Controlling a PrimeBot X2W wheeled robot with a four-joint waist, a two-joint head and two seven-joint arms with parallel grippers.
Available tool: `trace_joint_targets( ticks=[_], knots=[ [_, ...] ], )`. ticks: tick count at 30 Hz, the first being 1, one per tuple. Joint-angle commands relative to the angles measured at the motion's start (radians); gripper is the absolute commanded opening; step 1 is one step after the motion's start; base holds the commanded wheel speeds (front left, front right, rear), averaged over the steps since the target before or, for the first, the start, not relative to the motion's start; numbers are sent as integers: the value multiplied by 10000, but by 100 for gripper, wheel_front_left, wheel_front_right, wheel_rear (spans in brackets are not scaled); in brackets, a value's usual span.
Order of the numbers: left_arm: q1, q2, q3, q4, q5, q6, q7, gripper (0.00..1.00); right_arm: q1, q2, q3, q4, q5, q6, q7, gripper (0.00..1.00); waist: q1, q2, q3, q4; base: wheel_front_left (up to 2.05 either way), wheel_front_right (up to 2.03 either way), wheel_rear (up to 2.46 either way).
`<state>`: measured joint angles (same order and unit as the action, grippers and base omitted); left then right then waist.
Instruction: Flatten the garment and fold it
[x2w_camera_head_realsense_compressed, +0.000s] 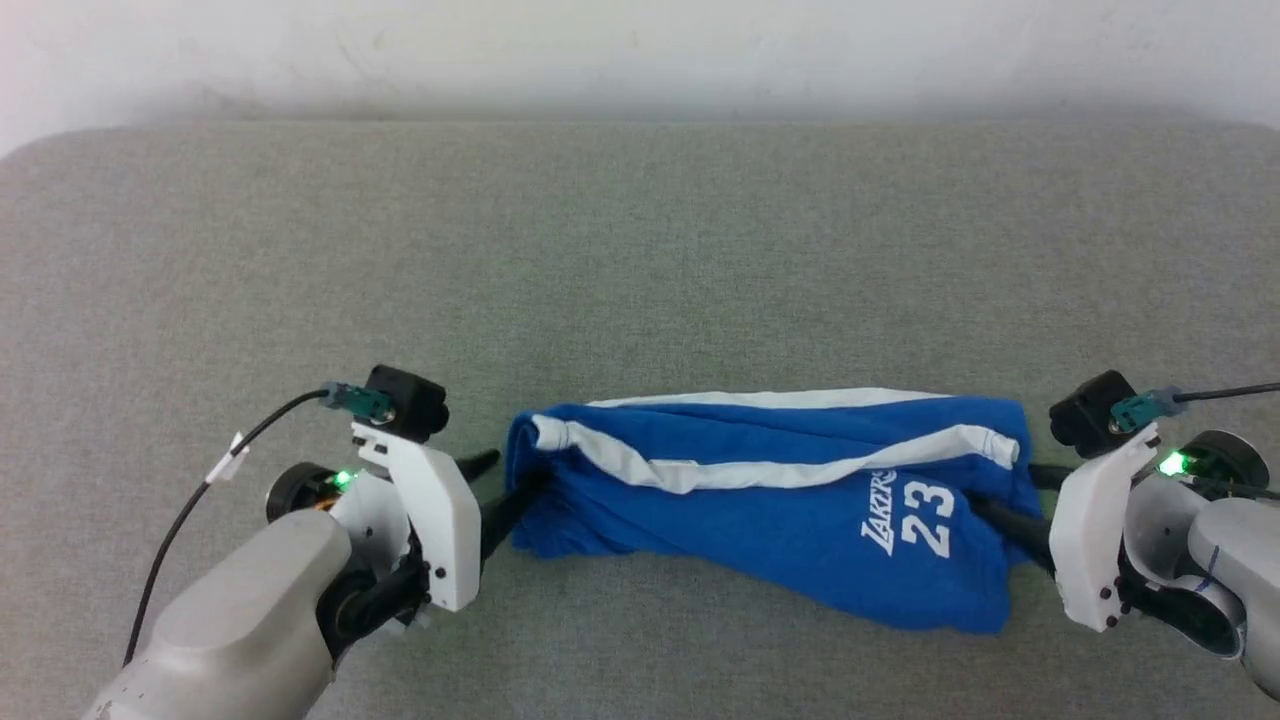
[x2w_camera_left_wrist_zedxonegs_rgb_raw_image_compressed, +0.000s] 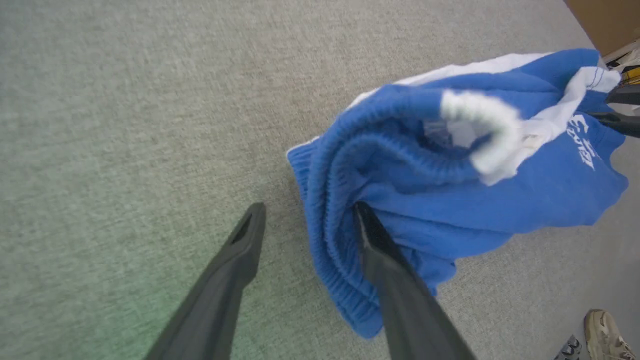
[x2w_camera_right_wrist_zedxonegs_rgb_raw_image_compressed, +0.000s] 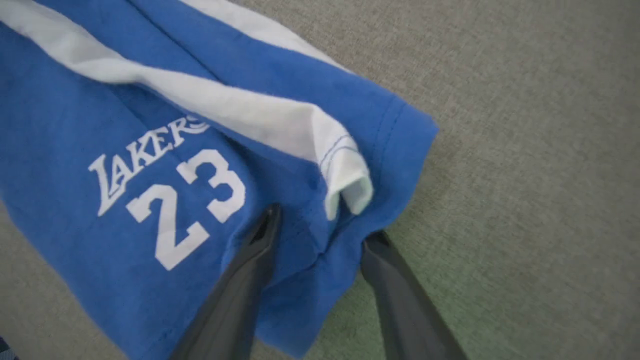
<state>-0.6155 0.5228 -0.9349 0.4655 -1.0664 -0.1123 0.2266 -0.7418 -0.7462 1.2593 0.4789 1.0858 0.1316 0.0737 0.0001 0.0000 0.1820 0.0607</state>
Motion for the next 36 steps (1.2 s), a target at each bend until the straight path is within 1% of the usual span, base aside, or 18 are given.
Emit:
trace_joint_targets(
  ticks=[1,4,7,11,13,14,15,17,18,20,21,23,25,27,29,32,36],
  knots=[
    [208,86,4,-70,302,-15,-516,100,105,54,-62,-5,-179,-9,-219,100,-1,0,-242,-59,0,0,0],
    [396,318,185,-426,834,247,-1716,100,47,-150,-165,-222,-406,-9,-497,100,-1,0,-483,-67,0,0,0],
    [636,612,428,-1022,1397,842,-2870,100,13,-530,-345,-624,-611,-9,-602,100,-1,0,-675,-18,0,0,0],
    [1007,1001,897,-1913,2227,2108,-4340,100,-13,-1086,-732,-1227,-839,-9,-350,100,-1,0,-818,86,0,0,0],
    [1196,1152,1212,-2377,2788,2892,-4706,100,7,-1344,-951,-1516,-888,-9,-56,100,-1,0,-844,157,0,0,0],
    [1196,1152,1212,-2377,2788,2892,-4706,100,7,-1344,-951,-1516,-888,-9,-56,100,-1,0,-844,157,0,0,0],
    [1300,1202,1420,-2592,3123,3318,-4801,100,20,-1465,-1052,-1636,-912,-9,144,100,-1,0,-853,199,0,0,0],
    [1584,1119,2077,-3119,3713,4173,-4867,100,36,-1672,-1236,-1842,-989,-9,584,100,-1,0,-850,284,0,0,0],
    [1771,1018,2558,-3536,4152,4600,-4873,100,32,-1747,-1343,-1922,-1042,-9,804,100,-1,0,-837,320,0,0,0],
    [2389,896,3197,-4336,5204,5409,-4877,100,54,-1813,-1517,-2055,-1112,-9,1306,100,-1,0,-826,376,0,0,0],
    [2762,749,3565,-4712,5540,5737,-4878,100,93,-1830,-1577,-2124,-1085,-9,1607,100,-1,0,-817,412,0,0,0],
    [3518,486,4261,-5325,6131,6157,-4880,100,169,-1837,-1743,-2181,-975,-9,2175,100,-1,0,-790,488,0,0,0],
    [4195,172,4891,-5822,6632,6335,-4880,100,256,-1816,-1862,-2163,-905,-9,2713,100,-1,0,-744,581,0,0,0],
    [4755,-155,5383,-6201,7164,6373,-4881,100,402,-1713,-2019,-2050,-697,-9,3150,100,-1,0,-687,692,0,0,0],
    [5233,-610,5796,-6523,7607,6318,-4881,100,525,-1536,-2154,-1874,-613,-9,3424,100,-1,0,-621,785,0,0,0],
    [5733,-1301,6211,-6742,8220,6042,-4882,100,782,-1128,-2404,-1471,-400,-9,3619,100,-1,0,-490,941,0,0,0],
    [6029,-2154,6592,-6735,8884,5407,-4882,100,1170,-527,-2536,-741,-406,-9,3719,100,-1,0,-321,1105,0,0,0]
  ],
)
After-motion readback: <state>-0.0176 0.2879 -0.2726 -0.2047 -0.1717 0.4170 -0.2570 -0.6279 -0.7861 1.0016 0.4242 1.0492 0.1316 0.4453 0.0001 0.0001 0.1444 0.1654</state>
